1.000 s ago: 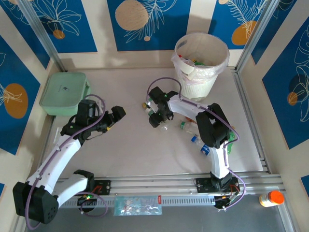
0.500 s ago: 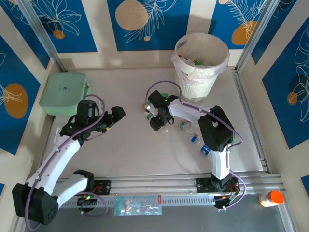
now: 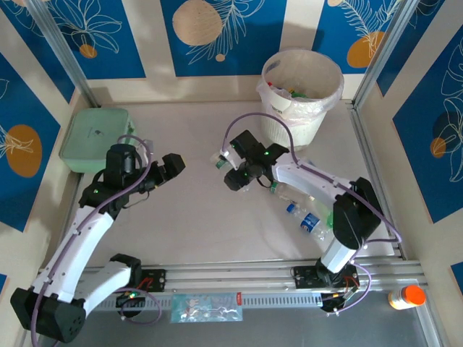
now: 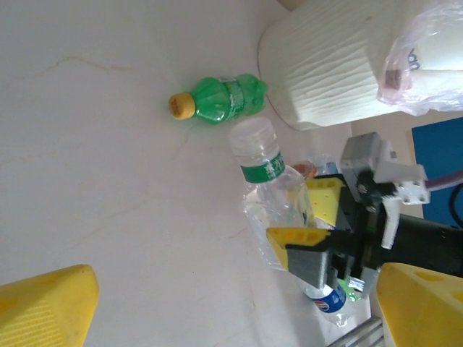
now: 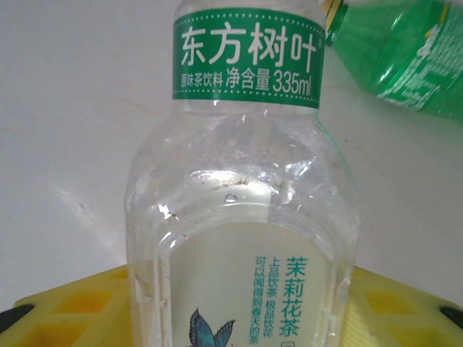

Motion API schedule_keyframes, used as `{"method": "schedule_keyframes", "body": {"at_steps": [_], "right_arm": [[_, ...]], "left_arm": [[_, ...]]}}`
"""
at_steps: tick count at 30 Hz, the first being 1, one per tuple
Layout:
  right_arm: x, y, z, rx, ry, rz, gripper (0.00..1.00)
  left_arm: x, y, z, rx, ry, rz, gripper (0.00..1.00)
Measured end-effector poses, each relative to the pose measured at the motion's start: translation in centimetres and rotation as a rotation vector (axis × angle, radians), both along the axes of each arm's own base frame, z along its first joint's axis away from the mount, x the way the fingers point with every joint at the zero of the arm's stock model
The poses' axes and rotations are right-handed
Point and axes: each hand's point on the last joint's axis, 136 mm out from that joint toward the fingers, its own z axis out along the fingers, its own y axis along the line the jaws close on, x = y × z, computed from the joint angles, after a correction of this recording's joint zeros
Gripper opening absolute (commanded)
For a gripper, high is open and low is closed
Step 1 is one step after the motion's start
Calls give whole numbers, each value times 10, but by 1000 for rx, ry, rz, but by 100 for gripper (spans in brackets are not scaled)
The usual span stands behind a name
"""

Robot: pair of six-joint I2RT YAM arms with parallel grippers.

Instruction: Put the plastic bottles in the bin

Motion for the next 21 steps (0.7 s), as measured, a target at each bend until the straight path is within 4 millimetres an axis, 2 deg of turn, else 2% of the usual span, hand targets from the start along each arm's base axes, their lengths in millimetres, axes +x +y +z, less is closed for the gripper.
{"method": "schedule_keyframes", "body": {"at_steps": [3,7,11,16,21], "right_arm": [[-4,-1,21,50,-32,-9,53],[-9,-7,54,143,-75,-37,52],[-3,-28,99,280,-137,-125,50],[21,-82,157,461,-227,-315,48],[45,-125,187,568,-253,-467,47]], "left_arm": [[-2,-10,19,45,-52,-43,97],[-6,-37,52,140,-166,-147,97],[-9,-71,74,256,-283,-258,96],[-6,-99,68,415,-349,-345,97],[5,-106,48,497,-336,-370,98]]}}
